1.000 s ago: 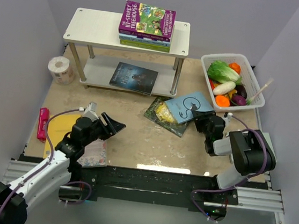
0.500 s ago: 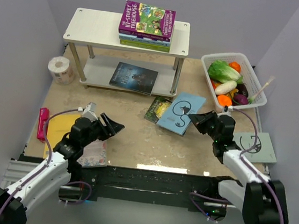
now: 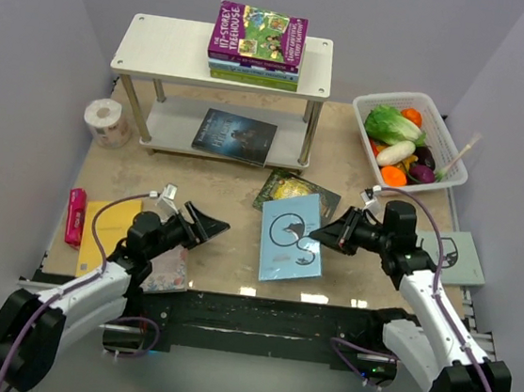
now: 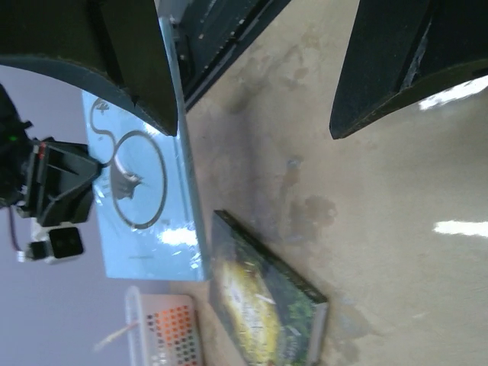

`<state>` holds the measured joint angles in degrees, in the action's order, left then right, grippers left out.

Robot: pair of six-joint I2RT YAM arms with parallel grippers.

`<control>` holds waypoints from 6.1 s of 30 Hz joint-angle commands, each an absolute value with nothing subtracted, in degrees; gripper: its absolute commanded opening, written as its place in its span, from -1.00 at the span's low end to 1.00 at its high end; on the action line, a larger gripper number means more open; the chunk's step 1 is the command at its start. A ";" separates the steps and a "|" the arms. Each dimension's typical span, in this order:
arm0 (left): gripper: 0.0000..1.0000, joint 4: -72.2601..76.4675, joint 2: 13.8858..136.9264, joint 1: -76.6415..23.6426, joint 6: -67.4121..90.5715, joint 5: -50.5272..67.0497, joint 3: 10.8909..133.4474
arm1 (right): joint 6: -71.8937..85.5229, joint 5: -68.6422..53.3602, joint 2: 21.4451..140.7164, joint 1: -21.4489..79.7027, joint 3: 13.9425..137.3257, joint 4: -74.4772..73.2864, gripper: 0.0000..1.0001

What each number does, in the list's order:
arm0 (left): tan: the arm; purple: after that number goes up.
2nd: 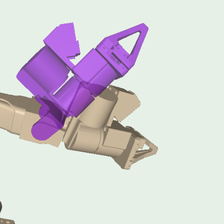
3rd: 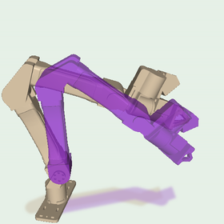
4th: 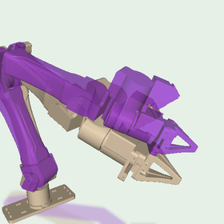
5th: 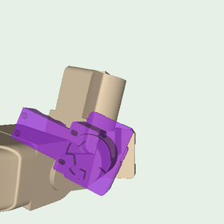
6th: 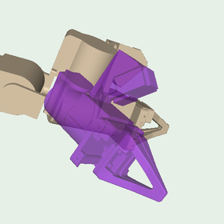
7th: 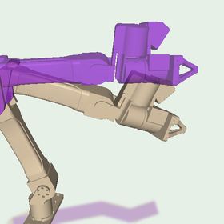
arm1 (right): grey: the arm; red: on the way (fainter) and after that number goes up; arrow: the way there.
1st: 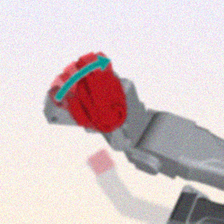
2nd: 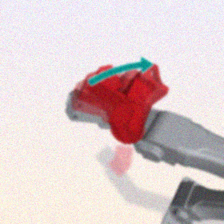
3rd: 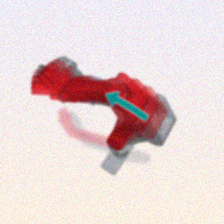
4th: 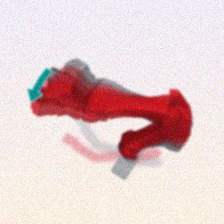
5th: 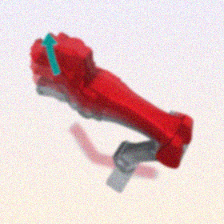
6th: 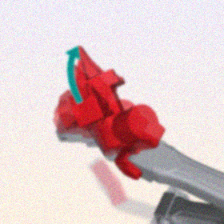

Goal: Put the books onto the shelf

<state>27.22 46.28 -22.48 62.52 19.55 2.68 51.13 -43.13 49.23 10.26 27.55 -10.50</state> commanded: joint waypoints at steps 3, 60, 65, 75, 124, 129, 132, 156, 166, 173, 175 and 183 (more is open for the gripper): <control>0.75 62.99 55.10 -21.18 69.25 33.03 0.00 | 55.09 -60.20 47.99 15.19 33.66 -6.86 -1.00; -1.00 41.62 45.37 -24.35 66.89 5.20 14.30 | 32.26 -11.96 45.71 24.35 56.34 -43.51 0.27; -1.00 41.13 49.56 -17.24 67.68 12.01 18.71 | 32.34 -12.48 44.91 24.26 55.20 -42.89 0.25; -0.54 6.22 62.56 -17.49 52.04 14.95 31.63 | 37.95 -25.56 45.97 24.34 38.18 -25.98 0.30; -0.51 12.91 75.65 -28.83 56.86 -1.76 13.01 | 49.92 -10.72 99.22 41.30 38.49 24.60 0.35; -0.54 18.19 81.21 -30.06 58.01 1.58 11.60 | 52.46 -12.66 103.35 44.73 39.38 29.96 0.25; -0.55 18.72 79.73 -30.41 58.53 1.85 10.55 | 54.66 -15.81 103.54 45.53 37.80 35.23 -0.52; 0.87 13.84 32.16 -18.46 48.06 41.36 22.07 | 43.16 -56.42 58.27 41.04 46.84 -8.76 -1.00; 0.73 68.25 41.82 -18.11 78.63 58.18 9.41 | 44.39 -61.96 57.83 40.96 47.28 -5.80 -1.00; 0.66 82.18 46.58 -18.19 85.34 60.47 7.55 | 40.35 -62.66 63.44 40.96 52.55 -10.19 -1.00; 0.65 80.60 46.41 -18.19 84.38 61.52 8.35 | 38.60 -62.40 64.86 40.87 54.49 -12.38 -1.00; -1.00 66.63 42.89 -18.46 77.26 62.49 11.42 | 33.67 -62.40 69.60 40.96 60.11 -18.53 -1.00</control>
